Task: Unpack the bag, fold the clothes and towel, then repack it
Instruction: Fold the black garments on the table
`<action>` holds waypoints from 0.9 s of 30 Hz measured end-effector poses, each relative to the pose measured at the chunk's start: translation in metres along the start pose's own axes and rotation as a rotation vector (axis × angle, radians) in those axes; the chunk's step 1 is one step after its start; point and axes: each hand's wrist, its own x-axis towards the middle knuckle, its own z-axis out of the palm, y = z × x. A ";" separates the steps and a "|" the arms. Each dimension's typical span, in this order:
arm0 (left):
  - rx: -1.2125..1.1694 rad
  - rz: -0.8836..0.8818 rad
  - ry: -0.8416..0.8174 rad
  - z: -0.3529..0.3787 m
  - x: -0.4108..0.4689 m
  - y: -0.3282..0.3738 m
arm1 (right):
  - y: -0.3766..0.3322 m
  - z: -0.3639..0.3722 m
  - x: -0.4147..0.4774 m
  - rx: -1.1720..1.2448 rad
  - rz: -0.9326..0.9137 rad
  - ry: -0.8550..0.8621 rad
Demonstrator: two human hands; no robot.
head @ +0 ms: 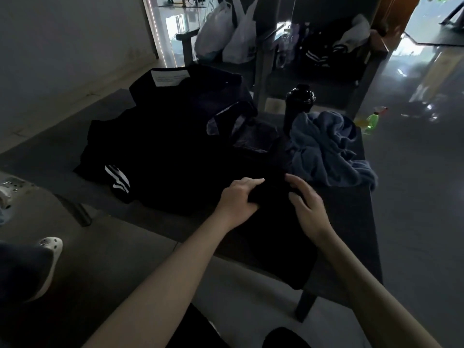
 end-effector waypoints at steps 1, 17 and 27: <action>-0.040 -0.026 0.005 0.001 0.005 0.004 | -0.001 0.001 0.001 0.019 0.028 -0.118; 0.055 -0.242 -0.178 0.007 -0.008 0.015 | -0.038 -0.063 0.017 0.274 0.470 0.199; -0.420 -0.229 -0.101 -0.089 -0.015 0.064 | -0.065 -0.107 -0.020 -0.008 0.342 -0.205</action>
